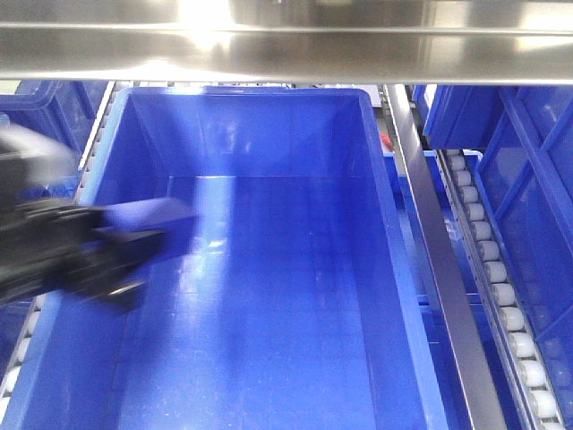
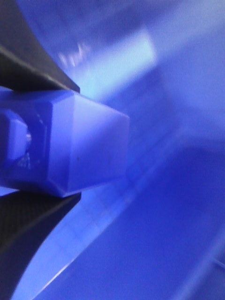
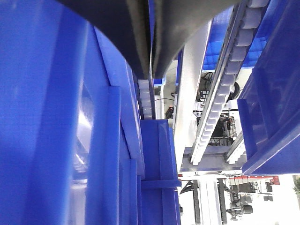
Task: Pour parts from conveyor to right shelf
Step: 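Move the left gripper with the block over the bin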
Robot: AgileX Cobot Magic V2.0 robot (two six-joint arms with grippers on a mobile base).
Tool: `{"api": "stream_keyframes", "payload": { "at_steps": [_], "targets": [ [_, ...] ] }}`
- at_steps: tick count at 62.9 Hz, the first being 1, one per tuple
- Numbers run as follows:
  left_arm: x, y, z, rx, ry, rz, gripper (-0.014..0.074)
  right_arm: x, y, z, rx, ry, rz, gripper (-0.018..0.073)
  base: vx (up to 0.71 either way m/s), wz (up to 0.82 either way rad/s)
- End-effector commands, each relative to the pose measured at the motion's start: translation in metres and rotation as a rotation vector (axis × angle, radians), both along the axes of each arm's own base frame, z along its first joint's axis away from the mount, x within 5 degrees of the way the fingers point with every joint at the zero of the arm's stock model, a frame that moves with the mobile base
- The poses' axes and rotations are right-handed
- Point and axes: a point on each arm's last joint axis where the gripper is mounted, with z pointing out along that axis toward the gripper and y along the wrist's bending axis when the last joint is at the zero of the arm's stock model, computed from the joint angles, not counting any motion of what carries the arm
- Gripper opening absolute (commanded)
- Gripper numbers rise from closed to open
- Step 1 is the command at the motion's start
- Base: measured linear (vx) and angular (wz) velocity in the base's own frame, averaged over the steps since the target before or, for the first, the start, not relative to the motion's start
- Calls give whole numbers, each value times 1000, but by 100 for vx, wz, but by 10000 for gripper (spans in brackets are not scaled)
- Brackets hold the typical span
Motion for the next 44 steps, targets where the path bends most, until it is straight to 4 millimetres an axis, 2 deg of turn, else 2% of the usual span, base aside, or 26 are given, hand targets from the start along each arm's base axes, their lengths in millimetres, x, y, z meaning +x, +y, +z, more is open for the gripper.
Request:
{"api": "stream_keyframes", "payload": {
  "at_steps": [1,9,27,33,44],
  "targets": [
    [22,-17,5,-34,-38,42,6,-1,-1,3,-18,-76,-10,-9,0,0],
    [47,-43,-7,-30,-19,50,11,-1,-1,3,-18,-76,-10,-9,0,0],
    [102,-73,-39,-27,56,97,79,-1,-1,3,-18,-76,-10,-9,0,0],
    [111,-79,-54,-9,91,91,112,-1,-1,3,-18,-76,-10,-9,0,0],
    [115,-82,-71,26,128,78,211,-1,-1,3,-18,-76,-10,-9,0,0]
  ]
}}
